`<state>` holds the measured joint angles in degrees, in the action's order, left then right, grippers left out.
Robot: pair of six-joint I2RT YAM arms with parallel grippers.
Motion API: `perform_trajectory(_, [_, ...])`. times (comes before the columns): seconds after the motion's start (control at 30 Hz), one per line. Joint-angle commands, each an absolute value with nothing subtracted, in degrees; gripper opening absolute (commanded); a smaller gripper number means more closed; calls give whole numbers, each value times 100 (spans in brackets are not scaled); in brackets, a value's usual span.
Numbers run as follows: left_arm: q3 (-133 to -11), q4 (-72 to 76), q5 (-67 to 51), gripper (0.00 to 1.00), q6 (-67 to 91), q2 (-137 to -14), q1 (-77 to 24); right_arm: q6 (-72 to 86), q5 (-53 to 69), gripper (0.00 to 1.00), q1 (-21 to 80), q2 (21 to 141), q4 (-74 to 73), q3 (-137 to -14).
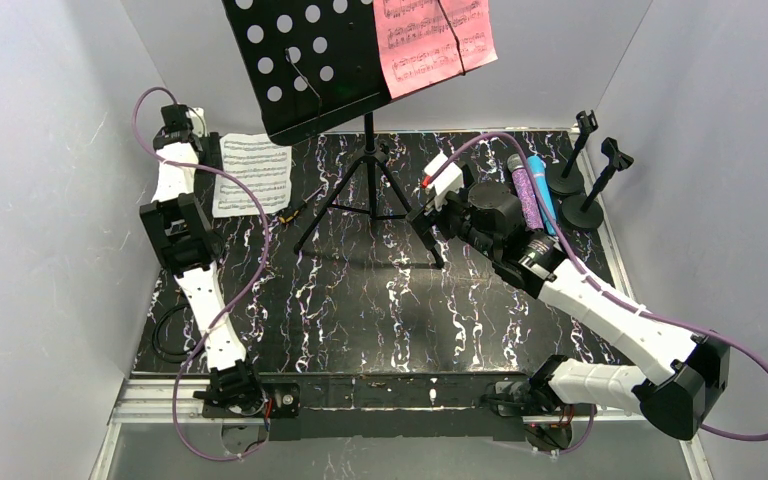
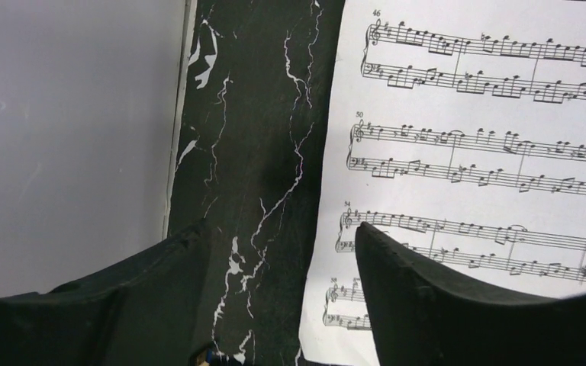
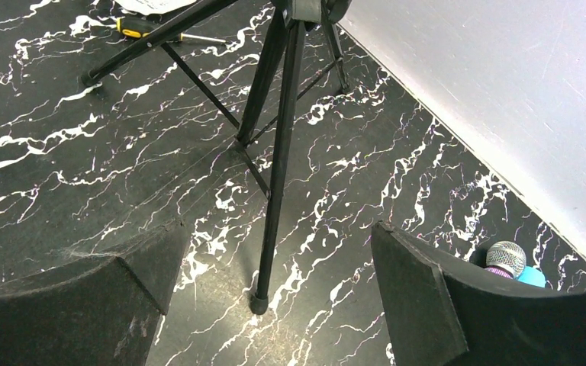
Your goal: Pack up the instrument practice props
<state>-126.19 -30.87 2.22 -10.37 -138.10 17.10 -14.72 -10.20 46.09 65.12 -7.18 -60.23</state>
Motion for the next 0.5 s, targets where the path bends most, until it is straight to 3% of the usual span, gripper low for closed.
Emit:
perform_trajectory(0.0, [-12362, -3068, 470, 70, -624, -12852, 1523, -1354, -1123, 99, 4588, 6302, -544, -6171])
perform_trajectory(0.33, [-11144, -2926, 677, 97, -161, -12376, 310, -1274, -1183, 99, 4588, 6187, -511, -6054])
perform_trajectory(0.47, [-10918, -2890, 614, 98, -29, -12531, -17, -1270, -1204, 99, 4584, 6177, -502, -6007])
